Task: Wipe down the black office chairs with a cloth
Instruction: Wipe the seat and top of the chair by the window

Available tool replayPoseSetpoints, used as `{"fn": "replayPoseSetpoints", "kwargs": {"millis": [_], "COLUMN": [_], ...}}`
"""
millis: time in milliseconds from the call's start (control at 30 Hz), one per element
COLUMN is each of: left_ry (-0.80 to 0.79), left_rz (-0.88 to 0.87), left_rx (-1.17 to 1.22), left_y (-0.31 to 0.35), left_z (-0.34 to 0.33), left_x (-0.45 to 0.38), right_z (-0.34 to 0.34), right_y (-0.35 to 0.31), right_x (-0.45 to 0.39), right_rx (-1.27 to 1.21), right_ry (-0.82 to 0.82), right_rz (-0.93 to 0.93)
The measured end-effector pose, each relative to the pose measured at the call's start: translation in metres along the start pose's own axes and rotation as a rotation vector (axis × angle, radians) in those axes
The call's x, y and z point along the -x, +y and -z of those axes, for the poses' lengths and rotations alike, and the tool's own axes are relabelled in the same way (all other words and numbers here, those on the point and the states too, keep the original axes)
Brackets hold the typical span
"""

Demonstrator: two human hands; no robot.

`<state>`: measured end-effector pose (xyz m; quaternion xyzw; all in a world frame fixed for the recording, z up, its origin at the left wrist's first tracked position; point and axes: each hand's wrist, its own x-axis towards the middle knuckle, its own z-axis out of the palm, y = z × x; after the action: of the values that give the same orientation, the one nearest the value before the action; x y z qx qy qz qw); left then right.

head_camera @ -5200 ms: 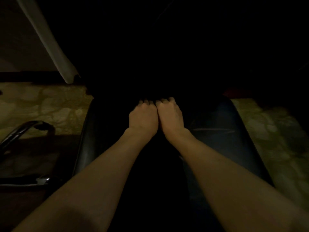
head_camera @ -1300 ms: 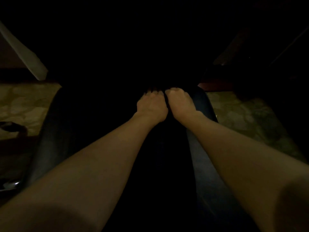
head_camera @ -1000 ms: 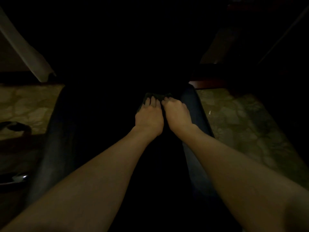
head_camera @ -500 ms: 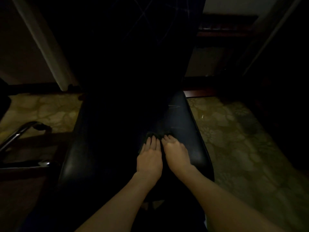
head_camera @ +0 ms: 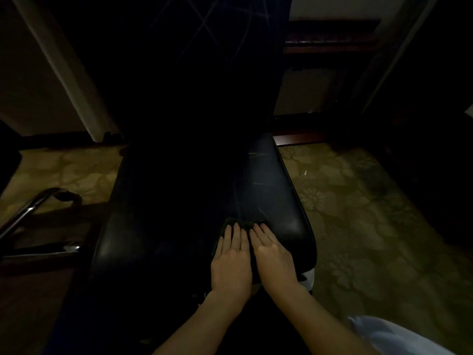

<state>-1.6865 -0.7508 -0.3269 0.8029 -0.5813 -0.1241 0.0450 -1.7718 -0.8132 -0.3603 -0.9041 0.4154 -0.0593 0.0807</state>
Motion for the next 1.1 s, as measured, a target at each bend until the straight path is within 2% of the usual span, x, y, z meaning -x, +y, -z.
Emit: {"fn": "replayPoseSetpoints", "kwargs": {"millis": [167, 367, 500, 700, 933, 1100], "left_ry": [0.114, 0.106, 0.070, 0.140, 0.026, -0.024], "left_rz": [0.002, 0.033, -0.011, -0.020, 0.003, 0.065], "left_rx": [0.008, 0.043, -0.005, -0.061, -0.089, -0.048], "left_y": [0.012, 0.007, 0.002, -0.012, -0.034, -0.033], "left_z": [-0.009, -0.012, -0.002, 0.004, 0.024, 0.030], "left_x": [-0.028, -0.100, -0.160, -0.254, -0.364, -0.392], "right_z": [0.007, 0.007, 0.003, 0.000, -0.009, -0.013], "right_y": [0.018, 0.052, 0.073, 0.100, 0.120, 0.136], "right_x": [-0.024, -0.096, -0.153, -0.243, -0.359, -0.387], "right_rx": [0.019, 0.007, -0.008, 0.048, 0.128, 0.088], "right_ry": [0.002, -0.011, 0.003, 0.050, 0.046, 0.026], "right_rz": [-0.022, 0.018, 0.069, 0.072, 0.064, 0.076]}}
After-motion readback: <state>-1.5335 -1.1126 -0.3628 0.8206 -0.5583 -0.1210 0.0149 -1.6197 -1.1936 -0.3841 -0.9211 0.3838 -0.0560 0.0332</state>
